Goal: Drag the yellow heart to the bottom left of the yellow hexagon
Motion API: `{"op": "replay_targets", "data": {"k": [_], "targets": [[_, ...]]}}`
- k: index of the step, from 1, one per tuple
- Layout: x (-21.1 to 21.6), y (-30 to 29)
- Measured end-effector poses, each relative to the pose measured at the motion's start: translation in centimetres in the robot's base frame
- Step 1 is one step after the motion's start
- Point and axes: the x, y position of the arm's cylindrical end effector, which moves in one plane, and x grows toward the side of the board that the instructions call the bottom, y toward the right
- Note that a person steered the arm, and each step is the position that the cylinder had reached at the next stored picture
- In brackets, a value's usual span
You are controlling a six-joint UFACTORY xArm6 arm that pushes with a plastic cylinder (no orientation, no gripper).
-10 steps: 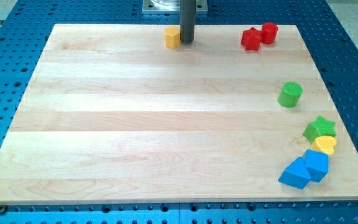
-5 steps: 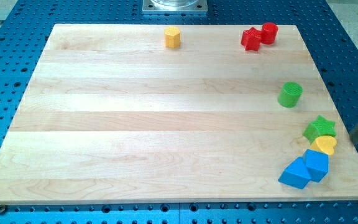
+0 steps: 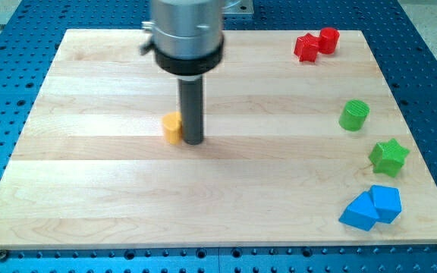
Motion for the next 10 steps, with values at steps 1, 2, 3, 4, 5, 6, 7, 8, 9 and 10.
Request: {"op": "replay_targets", "data": {"k": [1,2,3,4,5,6,7,8,9,10], "targets": [[4.3,-4.7],[-0.2,-5.9],[-5.6,-3.1],[-4.9,-2.3],[-1.8,-3.7],[-1.4,0.6],[-6.4,2.7],[-12.0,3.0],[-10.4,2.6],[-10.3,2.5]]}}
